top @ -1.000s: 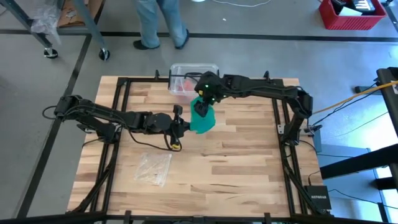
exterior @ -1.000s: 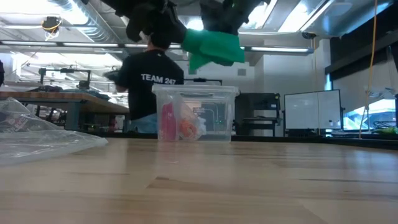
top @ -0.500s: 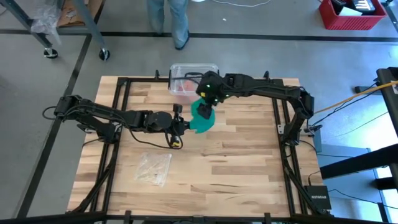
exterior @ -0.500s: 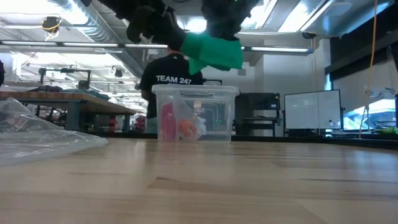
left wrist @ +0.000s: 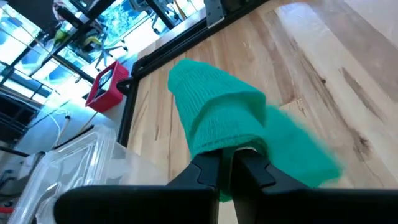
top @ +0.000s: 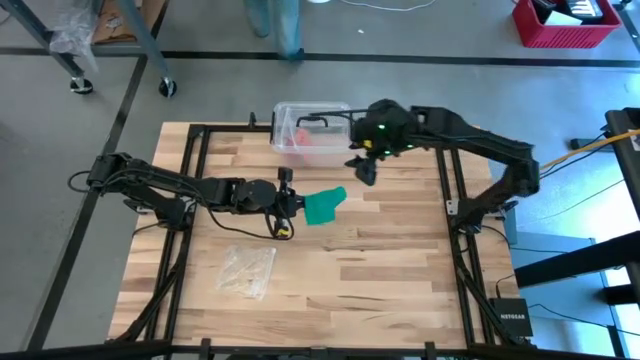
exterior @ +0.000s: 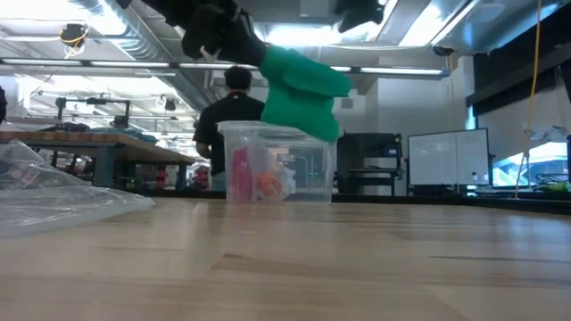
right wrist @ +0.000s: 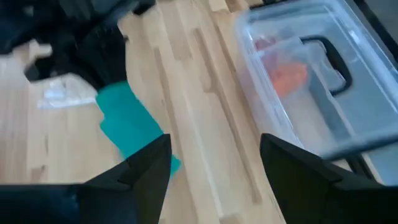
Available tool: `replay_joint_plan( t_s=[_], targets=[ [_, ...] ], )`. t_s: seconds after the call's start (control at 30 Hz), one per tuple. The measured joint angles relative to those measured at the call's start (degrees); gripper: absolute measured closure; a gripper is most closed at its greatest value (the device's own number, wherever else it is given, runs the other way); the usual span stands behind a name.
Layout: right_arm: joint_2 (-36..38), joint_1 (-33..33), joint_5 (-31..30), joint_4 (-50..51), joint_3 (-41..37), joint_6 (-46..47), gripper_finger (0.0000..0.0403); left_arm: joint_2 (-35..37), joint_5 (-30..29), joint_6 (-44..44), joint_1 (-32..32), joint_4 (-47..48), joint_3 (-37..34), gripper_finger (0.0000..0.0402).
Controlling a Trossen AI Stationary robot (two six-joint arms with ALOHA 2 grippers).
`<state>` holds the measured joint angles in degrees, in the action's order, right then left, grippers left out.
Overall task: Roll bandage
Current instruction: Roll the green bandage
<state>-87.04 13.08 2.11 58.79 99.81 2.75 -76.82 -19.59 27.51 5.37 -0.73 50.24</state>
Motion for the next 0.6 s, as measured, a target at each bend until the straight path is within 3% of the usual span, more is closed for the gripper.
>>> replay_joint_plan(
  t_s=[0.17, 0.4, 0.6],
  targets=[
    [10.0, 0.1, 0.0, -6.5, -10.5, -1.4, 0.0155, 0.0, 0.0, -2.0, 0.3, -1.2, 0.0, 0.0391],
    [27.8, 0.0, 2.1, -37.7, -41.5, -5.6, 0.0155, 0.2, 0.0, -6.6, 0.6, -7.3, 0.0, 0.0391],
    [32.1, 0.1, 2.0, -59.4, -61.3, 0.5, 0.0155, 0.2, 0.0, -7.6, 0.5, -11.5, 0.0, 0.0391]
  ],
)
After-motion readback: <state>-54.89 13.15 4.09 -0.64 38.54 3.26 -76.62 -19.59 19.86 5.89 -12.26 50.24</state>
